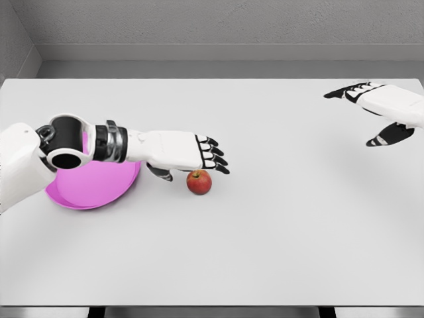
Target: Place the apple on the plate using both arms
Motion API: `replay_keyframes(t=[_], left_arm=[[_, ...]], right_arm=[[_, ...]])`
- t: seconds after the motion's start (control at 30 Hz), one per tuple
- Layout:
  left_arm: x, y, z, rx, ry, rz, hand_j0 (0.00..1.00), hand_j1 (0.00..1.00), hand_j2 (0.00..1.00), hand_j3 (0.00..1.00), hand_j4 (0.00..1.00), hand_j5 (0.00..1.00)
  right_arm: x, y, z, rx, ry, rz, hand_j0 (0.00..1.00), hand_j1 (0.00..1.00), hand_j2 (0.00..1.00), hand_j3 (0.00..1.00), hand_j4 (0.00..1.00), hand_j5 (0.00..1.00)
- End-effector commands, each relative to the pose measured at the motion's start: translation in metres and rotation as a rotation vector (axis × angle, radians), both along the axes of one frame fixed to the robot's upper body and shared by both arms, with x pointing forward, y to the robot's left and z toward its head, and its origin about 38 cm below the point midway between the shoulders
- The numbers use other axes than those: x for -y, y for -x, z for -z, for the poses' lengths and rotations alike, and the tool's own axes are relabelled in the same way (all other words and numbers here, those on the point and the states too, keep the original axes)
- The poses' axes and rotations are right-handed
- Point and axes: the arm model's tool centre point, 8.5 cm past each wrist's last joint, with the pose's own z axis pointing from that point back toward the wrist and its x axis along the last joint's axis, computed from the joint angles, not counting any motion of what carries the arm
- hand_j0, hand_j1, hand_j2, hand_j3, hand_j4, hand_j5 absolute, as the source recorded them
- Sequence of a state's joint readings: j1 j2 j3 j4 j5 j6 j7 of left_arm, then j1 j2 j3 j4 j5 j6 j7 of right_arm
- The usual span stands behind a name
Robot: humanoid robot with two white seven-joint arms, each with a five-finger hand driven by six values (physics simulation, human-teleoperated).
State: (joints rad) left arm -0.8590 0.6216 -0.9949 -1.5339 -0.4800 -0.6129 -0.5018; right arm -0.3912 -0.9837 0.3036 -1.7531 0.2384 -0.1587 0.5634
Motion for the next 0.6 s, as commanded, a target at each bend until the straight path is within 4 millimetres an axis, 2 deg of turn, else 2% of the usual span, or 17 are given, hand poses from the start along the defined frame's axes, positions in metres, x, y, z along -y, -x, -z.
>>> replay_keyframes(t=[0.0, 0.17, 0.57], left_arm=[[0.002, 0.003, 0.012, -0.028, -0.021, 0.006, 1.00, 1.00, 1.00, 1.00, 1.00, 1.00], [0.001, 0.001, 0.019, -0.044, -0.032, -0.003, 1.00, 1.00, 1.00, 1.00, 1.00, 1.00], [-0.002, -0.019, 0.031, -0.080, -0.015, -0.074, 1.00, 1.00, 1.00, 1.00, 1.00, 1.00]], right_arm=[[0.004, 0.001, -0.003, 0.001, 0.011, 0.006, 1.00, 1.00, 1.00, 1.00, 1.00, 1.00], [0.010, 0.003, -0.003, -0.004, 0.031, 0.016, 1.00, 1.00, 1.00, 1.00, 1.00, 1.00], [0.010, 0.003, -0.003, -0.006, 0.031, 0.016, 1.00, 1.00, 1.00, 1.00, 1.00, 1.00]])
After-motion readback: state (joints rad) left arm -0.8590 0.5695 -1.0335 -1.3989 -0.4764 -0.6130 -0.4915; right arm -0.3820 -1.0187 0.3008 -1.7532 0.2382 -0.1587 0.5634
